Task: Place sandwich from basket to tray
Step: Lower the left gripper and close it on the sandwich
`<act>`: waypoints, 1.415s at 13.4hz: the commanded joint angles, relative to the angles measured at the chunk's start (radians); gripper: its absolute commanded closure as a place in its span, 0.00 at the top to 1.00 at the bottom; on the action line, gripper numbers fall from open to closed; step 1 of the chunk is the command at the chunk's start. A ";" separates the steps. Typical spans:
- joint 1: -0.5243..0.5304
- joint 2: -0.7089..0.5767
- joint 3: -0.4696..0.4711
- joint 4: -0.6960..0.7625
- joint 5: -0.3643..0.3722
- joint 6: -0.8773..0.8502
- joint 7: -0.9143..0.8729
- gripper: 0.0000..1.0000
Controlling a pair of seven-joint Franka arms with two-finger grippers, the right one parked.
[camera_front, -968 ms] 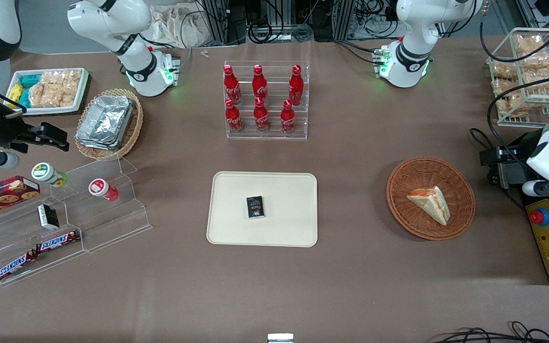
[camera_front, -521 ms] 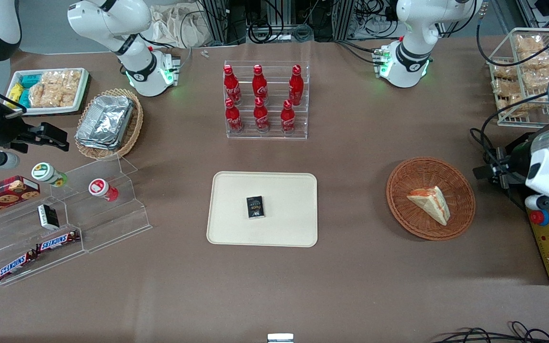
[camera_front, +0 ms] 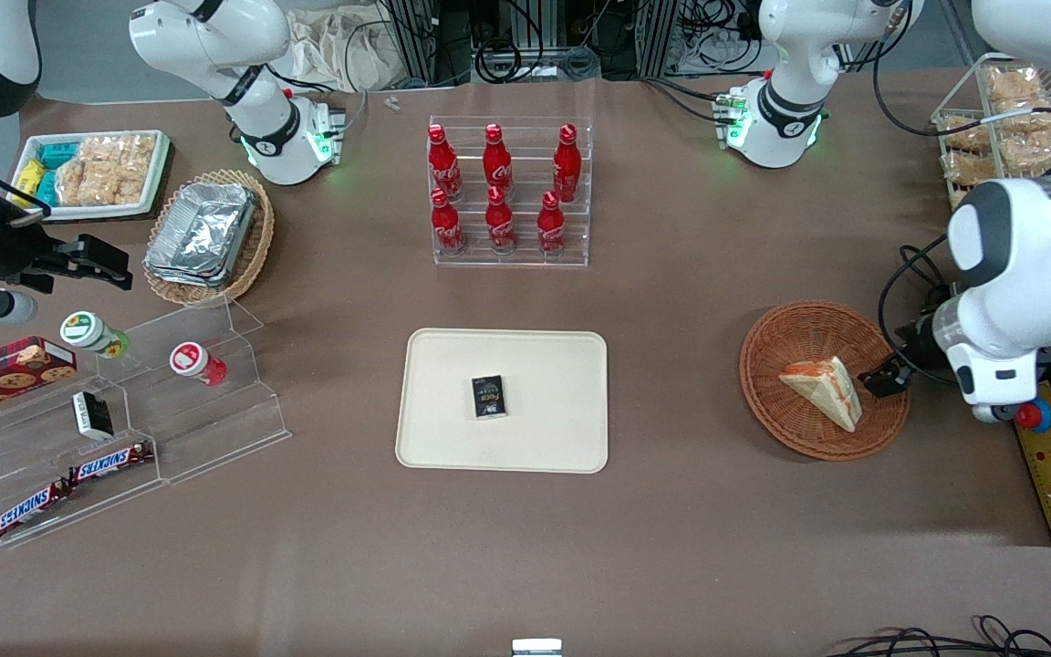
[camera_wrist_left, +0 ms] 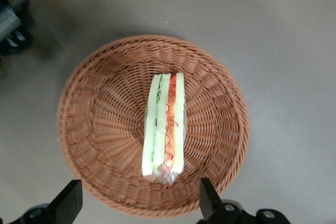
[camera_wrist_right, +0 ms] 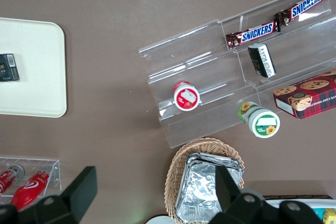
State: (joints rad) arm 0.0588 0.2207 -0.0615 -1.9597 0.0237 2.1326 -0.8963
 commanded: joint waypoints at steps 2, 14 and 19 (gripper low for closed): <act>-0.002 0.037 -0.001 -0.077 -0.005 0.110 -0.069 1.00; -0.011 0.185 -0.006 -0.077 0.004 0.222 -0.125 1.00; -0.042 0.256 -0.008 -0.030 0.008 0.257 -0.205 0.00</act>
State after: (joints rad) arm 0.0349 0.4589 -0.0729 -2.0183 0.0233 2.3889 -1.0583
